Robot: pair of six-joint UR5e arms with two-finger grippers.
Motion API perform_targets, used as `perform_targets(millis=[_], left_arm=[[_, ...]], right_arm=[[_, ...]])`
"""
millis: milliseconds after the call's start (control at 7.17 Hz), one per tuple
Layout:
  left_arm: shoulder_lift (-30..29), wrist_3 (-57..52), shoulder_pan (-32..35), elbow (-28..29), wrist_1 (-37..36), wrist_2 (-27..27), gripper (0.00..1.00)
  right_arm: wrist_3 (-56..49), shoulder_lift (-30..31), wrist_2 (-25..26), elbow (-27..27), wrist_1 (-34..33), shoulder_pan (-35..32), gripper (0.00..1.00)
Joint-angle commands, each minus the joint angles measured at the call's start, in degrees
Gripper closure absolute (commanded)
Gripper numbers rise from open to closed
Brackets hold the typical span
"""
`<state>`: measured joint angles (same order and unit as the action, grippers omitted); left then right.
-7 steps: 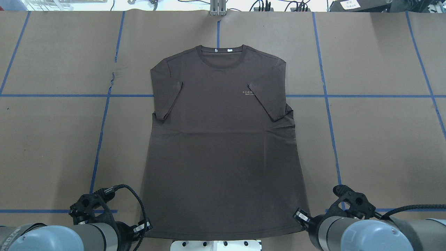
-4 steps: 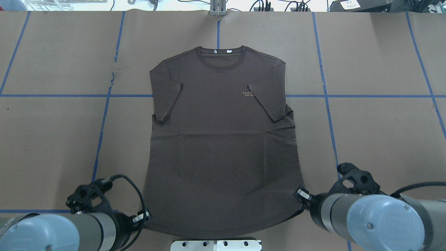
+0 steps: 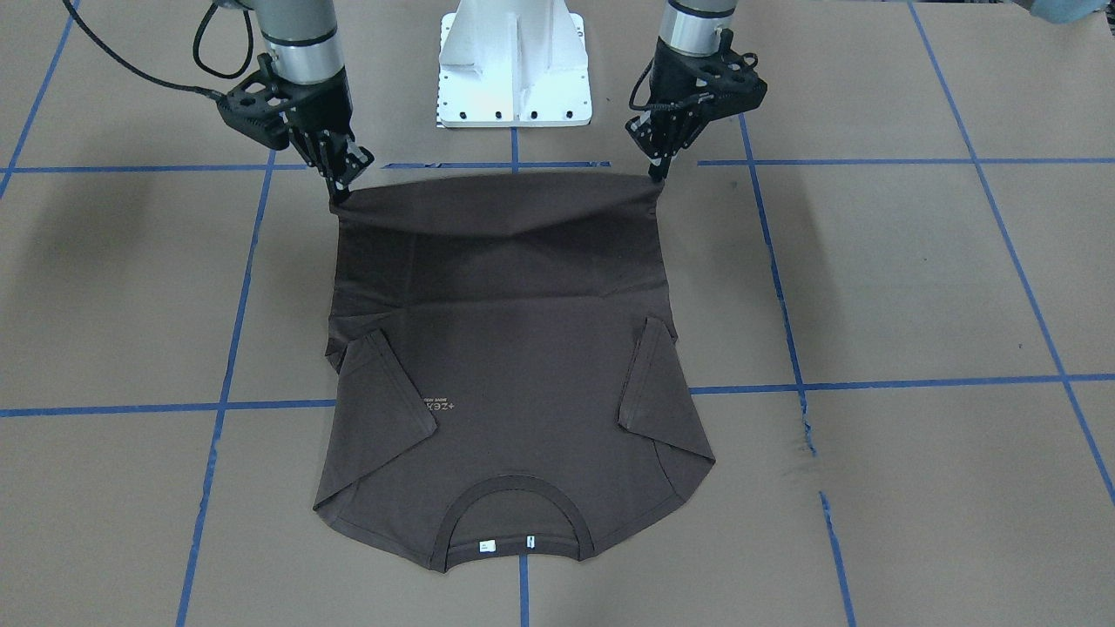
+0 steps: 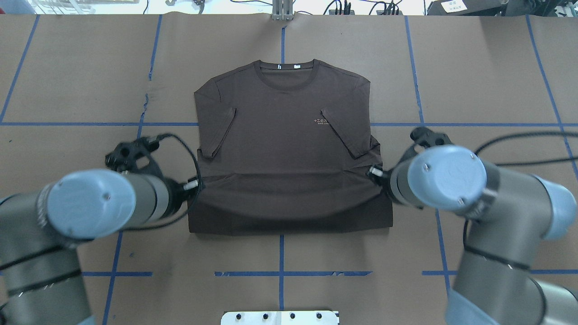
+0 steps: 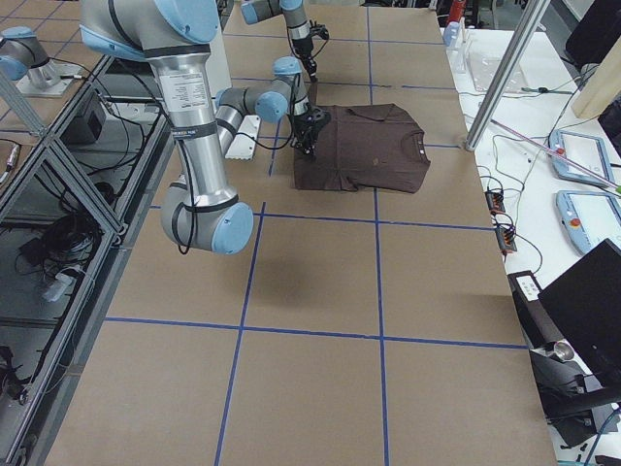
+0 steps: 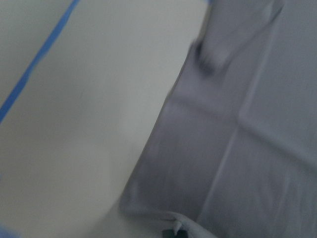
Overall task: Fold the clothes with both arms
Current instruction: 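Lift the hem with both grippers and fold it toward the collar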
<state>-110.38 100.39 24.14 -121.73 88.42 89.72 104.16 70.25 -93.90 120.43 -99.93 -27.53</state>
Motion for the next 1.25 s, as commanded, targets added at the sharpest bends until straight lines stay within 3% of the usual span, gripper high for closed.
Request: perform_targets(millis=[0, 279, 558, 837, 1115], left_arm=[[-3.61, -7.63, 7.73, 10.25, 6.19, -0.25, 1.0], [-7.37, -9.4, 12.4, 23.41, 16.91, -0.42, 1.0], [-11.68, -11.18, 14.61, 30.9, 20.37, -0.69, 1.0], [-14.94, -12.05, 16.63, 40.04, 28.08, -0.69, 1.0], [-17.05, -13.98, 17.86, 44.63, 31.18, -2.26, 1.0]], right_arm=[[-9.21, -7.55, -1.02, -12.01, 0.35, -7.6, 1.0], [-13.43, -14.31, -1.11, -22.11, 0.52, -11.56, 1.0], [-14.6, -17.68, -1.11, -34.85, 12.92, -13.86, 1.0], [-17.91, -23.11, -2.78, -46.46, 18.26, -16.32, 1.0], [-18.89, -24.89, -2.78, -49.49, 19.33, -17.29, 1.0]])
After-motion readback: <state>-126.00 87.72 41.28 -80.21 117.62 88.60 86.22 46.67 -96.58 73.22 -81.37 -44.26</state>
